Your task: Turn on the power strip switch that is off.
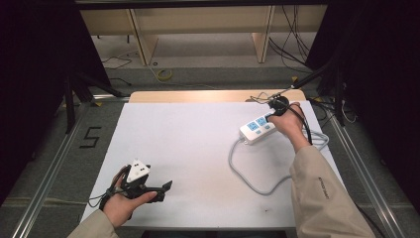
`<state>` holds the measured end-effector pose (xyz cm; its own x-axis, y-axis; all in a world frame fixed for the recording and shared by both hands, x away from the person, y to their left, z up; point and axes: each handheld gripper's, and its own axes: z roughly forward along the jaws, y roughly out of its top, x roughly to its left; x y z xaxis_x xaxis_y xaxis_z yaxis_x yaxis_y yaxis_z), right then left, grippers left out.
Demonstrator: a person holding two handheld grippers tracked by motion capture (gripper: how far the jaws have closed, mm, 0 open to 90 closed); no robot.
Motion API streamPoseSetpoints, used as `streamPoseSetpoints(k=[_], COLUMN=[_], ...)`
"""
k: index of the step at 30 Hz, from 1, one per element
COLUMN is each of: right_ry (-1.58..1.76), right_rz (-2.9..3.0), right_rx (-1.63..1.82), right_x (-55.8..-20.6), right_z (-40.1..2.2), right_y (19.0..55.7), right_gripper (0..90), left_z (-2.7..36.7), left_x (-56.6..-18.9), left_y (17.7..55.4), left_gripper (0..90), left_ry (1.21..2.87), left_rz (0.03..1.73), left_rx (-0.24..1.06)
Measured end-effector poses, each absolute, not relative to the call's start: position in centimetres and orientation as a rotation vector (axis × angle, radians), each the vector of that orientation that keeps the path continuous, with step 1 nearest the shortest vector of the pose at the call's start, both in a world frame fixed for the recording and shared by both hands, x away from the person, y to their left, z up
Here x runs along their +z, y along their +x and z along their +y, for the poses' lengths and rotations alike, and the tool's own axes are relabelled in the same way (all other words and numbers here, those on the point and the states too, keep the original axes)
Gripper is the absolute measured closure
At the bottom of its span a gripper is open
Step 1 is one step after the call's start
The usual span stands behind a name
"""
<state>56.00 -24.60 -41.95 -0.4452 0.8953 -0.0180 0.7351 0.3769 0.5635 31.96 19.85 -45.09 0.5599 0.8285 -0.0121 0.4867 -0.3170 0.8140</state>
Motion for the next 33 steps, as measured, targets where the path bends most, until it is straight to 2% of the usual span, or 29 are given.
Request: streamPoseSetpoints(k=[33], right_ry=[1.447], right_rz=[2.426], right_rx=[0.591], right_x=[-42.8], right_z=[-24.5], right_y=[56.8], right_gripper=[90.0], left_z=[19.9], left_x=[-45.1], left_y=[32.0], left_gripper=[7.0], left_ry=[1.979], left_rz=[1.058], left_rx=[0.528])
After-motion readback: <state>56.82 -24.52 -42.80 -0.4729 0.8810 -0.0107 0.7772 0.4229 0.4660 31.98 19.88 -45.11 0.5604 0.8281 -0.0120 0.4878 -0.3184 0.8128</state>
